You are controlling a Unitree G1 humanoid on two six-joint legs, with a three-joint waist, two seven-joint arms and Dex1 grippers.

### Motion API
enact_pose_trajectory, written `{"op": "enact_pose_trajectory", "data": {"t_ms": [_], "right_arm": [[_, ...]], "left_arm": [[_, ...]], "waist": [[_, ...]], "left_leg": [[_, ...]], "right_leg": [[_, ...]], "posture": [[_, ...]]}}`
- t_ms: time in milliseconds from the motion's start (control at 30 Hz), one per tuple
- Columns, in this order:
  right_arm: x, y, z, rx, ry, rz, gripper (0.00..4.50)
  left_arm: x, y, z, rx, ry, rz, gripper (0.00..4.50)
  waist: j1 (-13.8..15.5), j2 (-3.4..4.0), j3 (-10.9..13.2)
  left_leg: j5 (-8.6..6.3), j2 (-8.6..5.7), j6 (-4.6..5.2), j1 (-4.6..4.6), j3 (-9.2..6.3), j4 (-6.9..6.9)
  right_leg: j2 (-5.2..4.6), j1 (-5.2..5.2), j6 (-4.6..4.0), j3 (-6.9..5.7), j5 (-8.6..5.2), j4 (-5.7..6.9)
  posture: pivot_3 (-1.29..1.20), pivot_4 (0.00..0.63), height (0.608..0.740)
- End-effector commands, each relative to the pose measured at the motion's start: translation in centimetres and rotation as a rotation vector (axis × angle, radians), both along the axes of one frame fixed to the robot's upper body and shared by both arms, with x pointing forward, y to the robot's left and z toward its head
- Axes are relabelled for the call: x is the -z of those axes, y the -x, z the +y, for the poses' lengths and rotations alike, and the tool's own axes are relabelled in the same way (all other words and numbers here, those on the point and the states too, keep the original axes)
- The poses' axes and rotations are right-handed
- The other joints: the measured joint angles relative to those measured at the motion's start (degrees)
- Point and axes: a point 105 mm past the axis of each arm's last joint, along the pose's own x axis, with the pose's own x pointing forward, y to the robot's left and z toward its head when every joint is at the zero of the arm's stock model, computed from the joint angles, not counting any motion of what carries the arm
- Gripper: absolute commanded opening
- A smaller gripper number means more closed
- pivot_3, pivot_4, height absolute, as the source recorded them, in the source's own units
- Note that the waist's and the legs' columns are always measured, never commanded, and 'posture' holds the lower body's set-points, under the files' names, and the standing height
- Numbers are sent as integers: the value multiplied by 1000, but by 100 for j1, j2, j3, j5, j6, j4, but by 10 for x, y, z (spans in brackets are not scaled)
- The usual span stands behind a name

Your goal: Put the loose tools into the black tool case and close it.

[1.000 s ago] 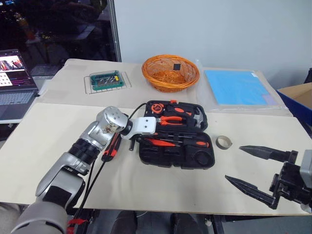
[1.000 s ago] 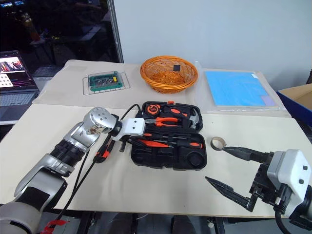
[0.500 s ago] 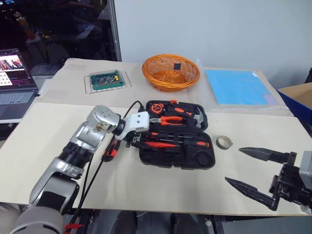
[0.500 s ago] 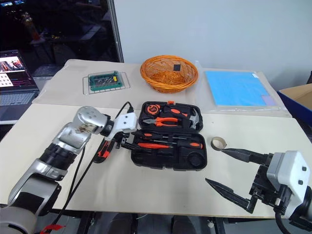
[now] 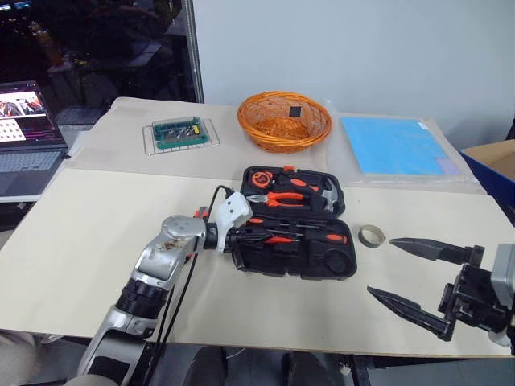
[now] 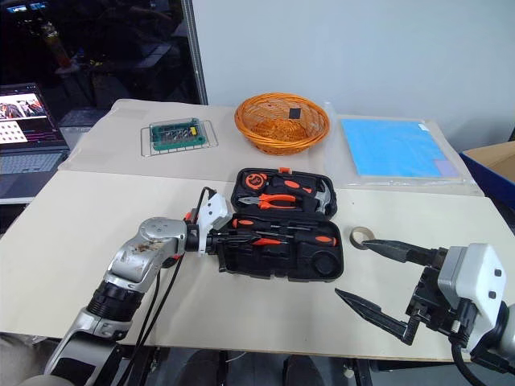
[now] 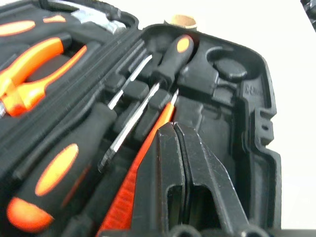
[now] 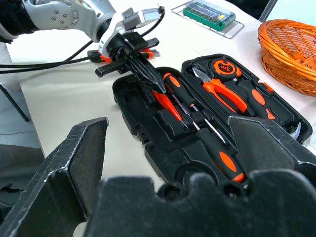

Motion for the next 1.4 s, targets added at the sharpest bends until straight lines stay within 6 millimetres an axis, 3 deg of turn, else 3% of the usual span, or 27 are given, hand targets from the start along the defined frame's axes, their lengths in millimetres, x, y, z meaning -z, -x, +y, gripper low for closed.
{"op": "enact_pose_trajectory", "data": {"t_ms": [33,467,767,1000,1033,1133,1200,1400], "right_arm": [[-7,3,2,-7,4,-32,4500],[-4,5,3,12,6,-22,4500],[-4,5,3,8,2,-19,4500],[-4,4,5,1,0,-20,4500],[-4,3,5,0,-1,-21,4500],[-4,3,6,-1,-3,-22,4500],[-4,4,7,-1,-6,-23,4500],[-4,2,8,-4,-11,-25,4500]], "left_arm": [[-3,4,-9,41,-3,-30,71],[13,-28,-4,-122,-42,76,71],[23,-27,-2,-115,-198,66,71],[22,-33,-8,-76,-283,-53,71],[21,-34,-8,-77,-275,-66,71],[-26,-36,-20,-83,21,-78,71],[-44,-29,-20,-44,124,-61,71],[-40,-10,-12,46,106,25,71]], "waist": [[1,0,0],[-7,6,-5],[-8,9,-11],[-4,12,-15],[-5,12,-15],[-2,11,-14],[-1,5,-11],[-14,9,-12]], "left_leg": [[0,0,0,0,0,0],[0,-6,0,5,-10,0],[-1,-6,-1,29,-11,0],[-2,-6,-1,30,-10,-1],[-2,-6,-1,29,-10,-1],[-2,-6,0,27,-9,-1],[-1,-6,1,7,-10,-1],[-2,-6,2,-2,-12,-3]], "right_leg": [[0,0,-13,0,-8,-2],[1,19,-7,-1,-25,-11],[0,41,-8,-2,-28,-13],[-2,44,-9,-2,-30,-19],[-2,43,-9,-2,-30,-19],[-2,42,-9,-1,-30,-20],[-3,24,-9,-2,-29,-19],[0,14,-9,-2,-24,-18]], "posture": [[0,150,740],[0,150,740],[0,150,740],[0,150,740],[0,150,740],[0,150,740],[0,150,740],[0,150,740]]}}
